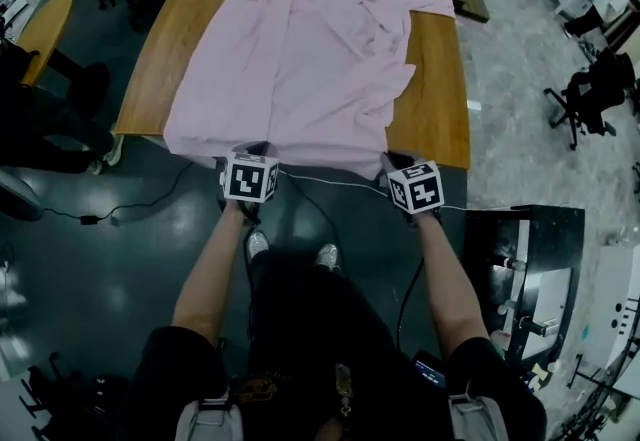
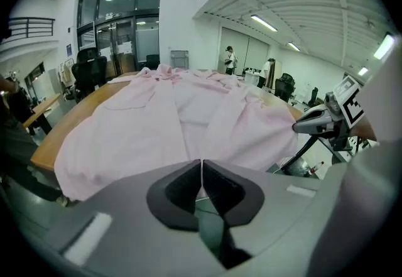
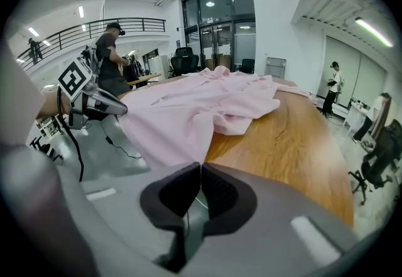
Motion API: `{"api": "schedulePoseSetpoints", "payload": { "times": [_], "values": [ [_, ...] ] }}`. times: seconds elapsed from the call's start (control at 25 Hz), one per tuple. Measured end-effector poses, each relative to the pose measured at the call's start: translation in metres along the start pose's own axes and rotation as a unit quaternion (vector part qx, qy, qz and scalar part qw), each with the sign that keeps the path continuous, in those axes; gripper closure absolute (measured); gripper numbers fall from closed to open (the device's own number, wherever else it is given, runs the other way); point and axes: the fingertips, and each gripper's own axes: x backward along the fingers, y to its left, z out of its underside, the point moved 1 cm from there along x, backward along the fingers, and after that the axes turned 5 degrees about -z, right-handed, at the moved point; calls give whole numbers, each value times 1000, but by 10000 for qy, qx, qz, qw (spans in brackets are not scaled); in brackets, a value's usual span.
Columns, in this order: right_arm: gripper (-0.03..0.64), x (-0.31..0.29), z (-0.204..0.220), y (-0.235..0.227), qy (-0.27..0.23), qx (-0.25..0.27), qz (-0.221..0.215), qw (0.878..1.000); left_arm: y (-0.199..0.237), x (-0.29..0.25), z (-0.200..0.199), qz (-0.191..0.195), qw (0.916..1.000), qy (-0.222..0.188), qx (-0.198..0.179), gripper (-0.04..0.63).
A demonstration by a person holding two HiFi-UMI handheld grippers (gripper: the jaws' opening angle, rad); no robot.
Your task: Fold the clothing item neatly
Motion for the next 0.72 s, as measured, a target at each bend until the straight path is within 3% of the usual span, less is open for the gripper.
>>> {"api": "schedulePoseSetpoints", "payload": {
  "times": [0.24, 0.36, 0.56, 0.72],
  "values": [
    [607, -4, 22, 6, 256, 18, -64, 9996, -15, -1, 56, 85, 9989, 294, 349, 577],
    [606, -7, 27, 2, 288, 37, 4, 9996, -20, -14, 64, 85, 9989, 353, 296, 575],
    [592, 5, 13, -1, 76, 123, -18, 9999, -6, 1, 33, -80, 9994, 66, 319, 522],
    [592, 25, -16, -23, -316, 52, 244, 9992, -3, 13, -18, -20, 9992, -360, 167, 522]
  ]
}}
